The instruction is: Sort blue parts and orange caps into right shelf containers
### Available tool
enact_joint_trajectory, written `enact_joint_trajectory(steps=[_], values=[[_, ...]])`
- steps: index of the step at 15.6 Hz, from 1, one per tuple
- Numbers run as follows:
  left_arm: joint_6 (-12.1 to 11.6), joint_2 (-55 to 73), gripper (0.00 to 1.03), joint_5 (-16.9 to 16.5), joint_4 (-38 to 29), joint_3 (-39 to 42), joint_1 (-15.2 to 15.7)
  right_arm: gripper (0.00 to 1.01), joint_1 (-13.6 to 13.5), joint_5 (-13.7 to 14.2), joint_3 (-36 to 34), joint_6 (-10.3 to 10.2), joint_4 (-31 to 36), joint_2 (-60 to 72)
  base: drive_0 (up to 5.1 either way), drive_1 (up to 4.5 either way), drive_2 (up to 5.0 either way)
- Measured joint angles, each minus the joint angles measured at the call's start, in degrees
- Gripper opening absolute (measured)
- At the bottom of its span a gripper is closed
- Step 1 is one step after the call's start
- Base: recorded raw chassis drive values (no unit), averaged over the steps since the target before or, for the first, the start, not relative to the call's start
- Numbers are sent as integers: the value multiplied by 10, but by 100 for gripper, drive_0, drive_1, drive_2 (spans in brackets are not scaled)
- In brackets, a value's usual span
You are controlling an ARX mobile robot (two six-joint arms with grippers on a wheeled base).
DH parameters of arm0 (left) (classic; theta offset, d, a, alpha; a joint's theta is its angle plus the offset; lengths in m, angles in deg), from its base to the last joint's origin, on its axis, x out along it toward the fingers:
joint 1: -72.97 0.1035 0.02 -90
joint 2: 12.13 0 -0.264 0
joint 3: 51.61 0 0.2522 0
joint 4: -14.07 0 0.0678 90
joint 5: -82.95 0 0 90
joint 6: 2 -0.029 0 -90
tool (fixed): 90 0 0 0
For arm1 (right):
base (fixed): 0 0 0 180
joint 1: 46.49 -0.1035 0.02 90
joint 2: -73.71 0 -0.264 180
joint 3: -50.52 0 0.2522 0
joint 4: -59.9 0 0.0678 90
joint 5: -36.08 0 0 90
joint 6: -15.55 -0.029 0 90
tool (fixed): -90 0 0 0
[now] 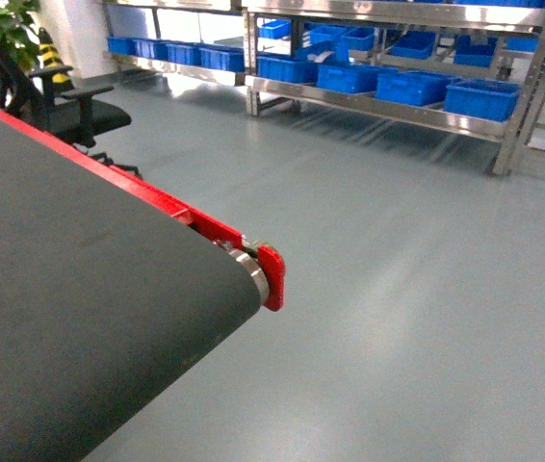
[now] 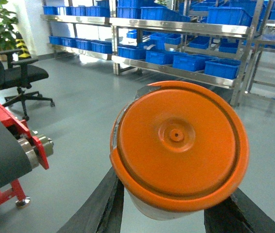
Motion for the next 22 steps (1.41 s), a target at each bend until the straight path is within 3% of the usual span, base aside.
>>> enact_joint_trajectory(steps=[22], values=[[0,0,42,0,0,0,0,40,0,0,0,0,0,0,-163,-163,-163]])
